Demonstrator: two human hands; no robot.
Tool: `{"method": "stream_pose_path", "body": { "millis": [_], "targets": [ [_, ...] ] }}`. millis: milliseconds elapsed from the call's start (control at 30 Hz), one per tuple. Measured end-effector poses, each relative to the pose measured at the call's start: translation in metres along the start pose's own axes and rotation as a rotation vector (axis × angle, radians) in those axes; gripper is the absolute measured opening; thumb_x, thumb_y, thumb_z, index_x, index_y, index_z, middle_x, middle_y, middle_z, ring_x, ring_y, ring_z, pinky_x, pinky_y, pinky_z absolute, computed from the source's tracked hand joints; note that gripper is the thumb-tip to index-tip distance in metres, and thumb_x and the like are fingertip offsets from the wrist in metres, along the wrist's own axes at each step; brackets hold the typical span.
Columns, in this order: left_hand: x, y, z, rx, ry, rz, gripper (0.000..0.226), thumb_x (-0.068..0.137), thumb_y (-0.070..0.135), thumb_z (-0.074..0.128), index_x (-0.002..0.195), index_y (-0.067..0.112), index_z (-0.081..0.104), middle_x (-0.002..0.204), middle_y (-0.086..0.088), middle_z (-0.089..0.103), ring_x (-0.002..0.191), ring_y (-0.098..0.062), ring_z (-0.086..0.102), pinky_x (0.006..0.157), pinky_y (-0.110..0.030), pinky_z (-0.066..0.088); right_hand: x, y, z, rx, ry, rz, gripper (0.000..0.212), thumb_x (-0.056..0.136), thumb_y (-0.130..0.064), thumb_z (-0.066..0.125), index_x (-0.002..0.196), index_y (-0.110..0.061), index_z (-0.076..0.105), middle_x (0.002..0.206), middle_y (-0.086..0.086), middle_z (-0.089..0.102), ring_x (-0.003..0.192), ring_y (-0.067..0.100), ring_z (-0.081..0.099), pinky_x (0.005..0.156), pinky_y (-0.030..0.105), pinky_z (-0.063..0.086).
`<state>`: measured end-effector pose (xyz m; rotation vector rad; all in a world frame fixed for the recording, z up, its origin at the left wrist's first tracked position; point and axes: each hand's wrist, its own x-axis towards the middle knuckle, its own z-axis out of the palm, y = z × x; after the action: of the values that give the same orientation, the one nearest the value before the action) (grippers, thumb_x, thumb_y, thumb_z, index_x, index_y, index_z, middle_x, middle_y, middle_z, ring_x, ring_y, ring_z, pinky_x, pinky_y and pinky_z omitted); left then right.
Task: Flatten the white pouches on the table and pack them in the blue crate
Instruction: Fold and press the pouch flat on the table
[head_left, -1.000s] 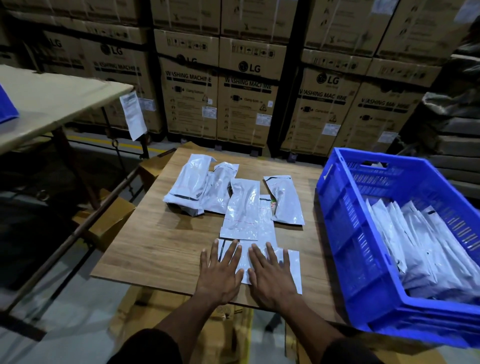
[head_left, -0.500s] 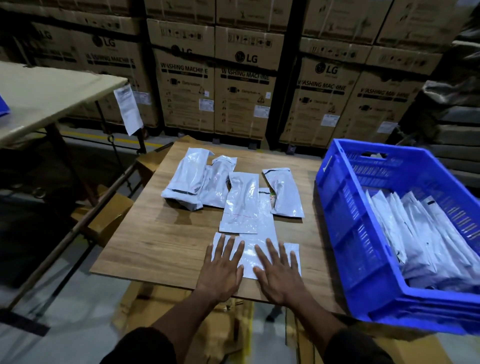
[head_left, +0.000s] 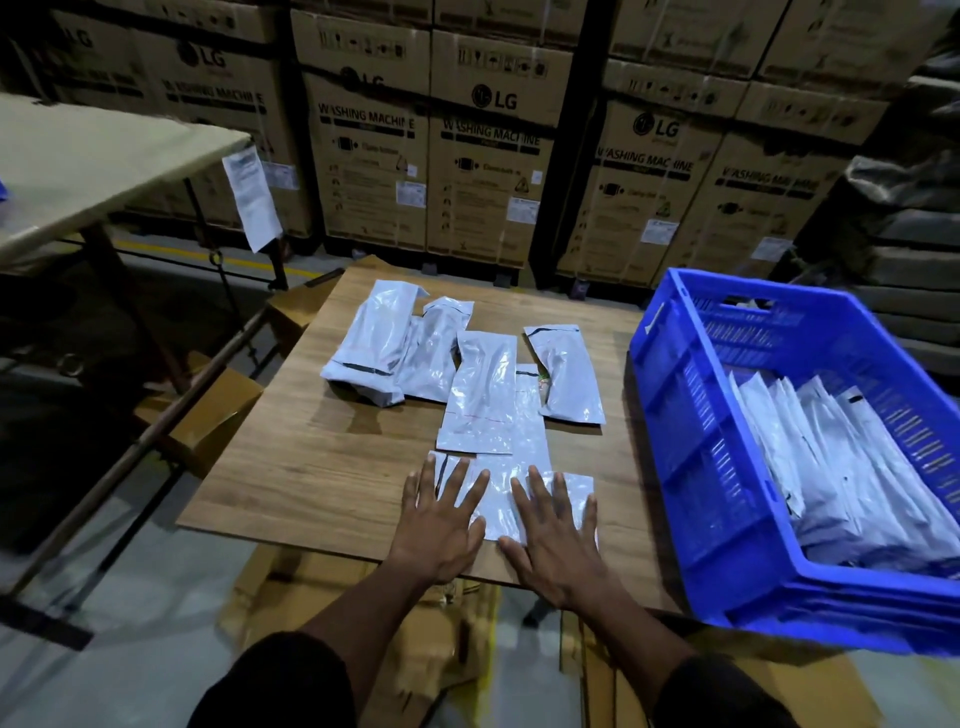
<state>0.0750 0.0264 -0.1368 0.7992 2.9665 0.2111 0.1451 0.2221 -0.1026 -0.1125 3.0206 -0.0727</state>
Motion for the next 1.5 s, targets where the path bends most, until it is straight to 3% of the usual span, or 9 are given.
{"method": "stream_pose_path", "body": {
  "millis": [167, 367, 500, 733, 900, 1000, 1067, 1167, 1500],
  "targets": [
    [0.005, 0.000, -0.001, -0.006, -0.028, -0.002, 0.067, 0.095, 0.055, 0.031, 0.159, 0.036, 0.026, 0.166, -0.002, 0.028, 0.151, -0.046, 0.016, 0.114, -0.064, 0.016, -0.009, 0.003, -0.008, -0.103, 0.139, -0.122, 0.043, 0.091, -0.054, 0.043, 0.118, -0.024, 0.058, 0.147, 0.004, 0.049, 0.144, 0.029, 0.037, 0.107, 0.065, 0.029],
    [0.005, 0.001, -0.020, -0.061, -0.124, -0.010, 0.081, 0.083, 0.063, -0.006, 0.160, 0.039, -0.004, 0.169, 0.004, -0.014, 0.153, -0.038, -0.019, 0.119, -0.062, -0.001, -0.004, 0.006, -0.013, -0.068, 0.190, -0.134, 0.008, 0.084, -0.036, 0.065, 0.090, -0.031, 0.064, 0.137, -0.002, 0.057, 0.138, 0.026, 0.045, 0.099, 0.066, 0.043],
    [-0.002, 0.006, -0.030, -0.101, -0.076, -0.014, 0.083, 0.088, 0.074, 0.008, 0.160, 0.037, -0.014, 0.165, 0.006, -0.030, 0.152, -0.028, -0.026, 0.118, -0.060, -0.003, 0.002, 0.005, -0.014, -0.102, 0.217, -0.135, 0.012, 0.084, -0.034, 0.064, 0.092, -0.026, 0.067, 0.127, -0.003, 0.061, 0.134, 0.024, 0.047, 0.098, 0.063, 0.043],
    [-0.016, 0.007, -0.032, 0.118, 0.039, 0.093, 0.071, 0.073, 0.036, 0.078, 0.140, 0.020, 0.058, 0.149, -0.006, 0.054, 0.144, -0.033, 0.042, 0.112, -0.061, 0.023, -0.002, 0.009, -0.032, -0.025, 0.303, -0.175, 0.035, 0.088, -0.035, 0.036, 0.102, -0.018, 0.063, 0.132, 0.003, 0.057, 0.132, 0.032, 0.048, 0.103, 0.059, 0.042],
    [-0.011, 0.001, -0.043, 0.145, 0.029, -0.003, 0.078, 0.057, 0.012, 0.089, 0.131, 0.026, 0.066, 0.141, -0.004, 0.061, 0.139, -0.034, 0.048, 0.106, -0.070, 0.023, -0.012, 0.017, -0.041, -0.288, 0.209, -0.667, 0.051, 0.081, -0.026, 0.059, 0.131, -0.030, 0.051, 0.153, -0.013, 0.040, 0.151, 0.040, 0.014, 0.110, 0.076, 0.013],
    [-0.010, -0.002, -0.045, 0.146, -0.006, -0.029, 0.083, 0.053, 0.011, 0.091, 0.130, 0.029, 0.066, 0.139, -0.003, 0.062, 0.140, -0.033, 0.046, 0.101, -0.075, 0.032, -0.003, 0.023, -0.037, -0.334, 0.256, -0.737, 0.022, 0.088, -0.032, 0.063, 0.110, -0.034, 0.064, 0.138, -0.017, 0.056, 0.145, 0.041, 0.032, 0.105, 0.073, 0.029],
    [-0.013, -0.002, -0.049, 0.130, 0.015, -0.016, 0.076, 0.062, 0.014, 0.085, 0.134, 0.028, 0.062, 0.144, -0.004, 0.058, 0.145, -0.033, 0.036, 0.102, -0.075, 0.032, 0.007, 0.026, -0.041, -0.228, 0.312, -0.706, 0.009, 0.090, -0.032, 0.061, 0.095, -0.031, 0.069, 0.119, -0.013, 0.067, 0.123, 0.035, 0.059, 0.088, 0.050, 0.054],
    [-0.019, 0.000, -0.059, 0.093, 0.200, -0.076, 0.064, 0.094, 0.035, 0.051, 0.154, 0.019, 0.039, 0.164, -0.013, 0.029, 0.154, -0.035, 0.017, 0.114, -0.072, 0.017, 0.020, 0.023, -0.061, -0.020, 0.266, -0.529, 0.010, 0.088, -0.038, 0.063, 0.089, -0.030, 0.067, 0.100, -0.011, 0.070, 0.090, 0.021, 0.069, 0.057, 0.029, 0.049],
    [-0.030, -0.006, -0.059, -0.105, 0.242, 0.116, 0.072, 0.101, 0.042, 0.045, 0.162, 0.018, 0.017, 0.170, -0.010, 0.003, 0.156, -0.031, 0.009, 0.118, -0.059, 0.024, 0.046, 0.032, -0.142, 0.785, -0.307, -0.165, 0.037, 0.071, 0.009, 0.057, 0.084, -0.016, 0.080, 0.081, -0.006, 0.076, 0.072, 0.014, 0.068, 0.065, 0.025, 0.053]
  ]
}}
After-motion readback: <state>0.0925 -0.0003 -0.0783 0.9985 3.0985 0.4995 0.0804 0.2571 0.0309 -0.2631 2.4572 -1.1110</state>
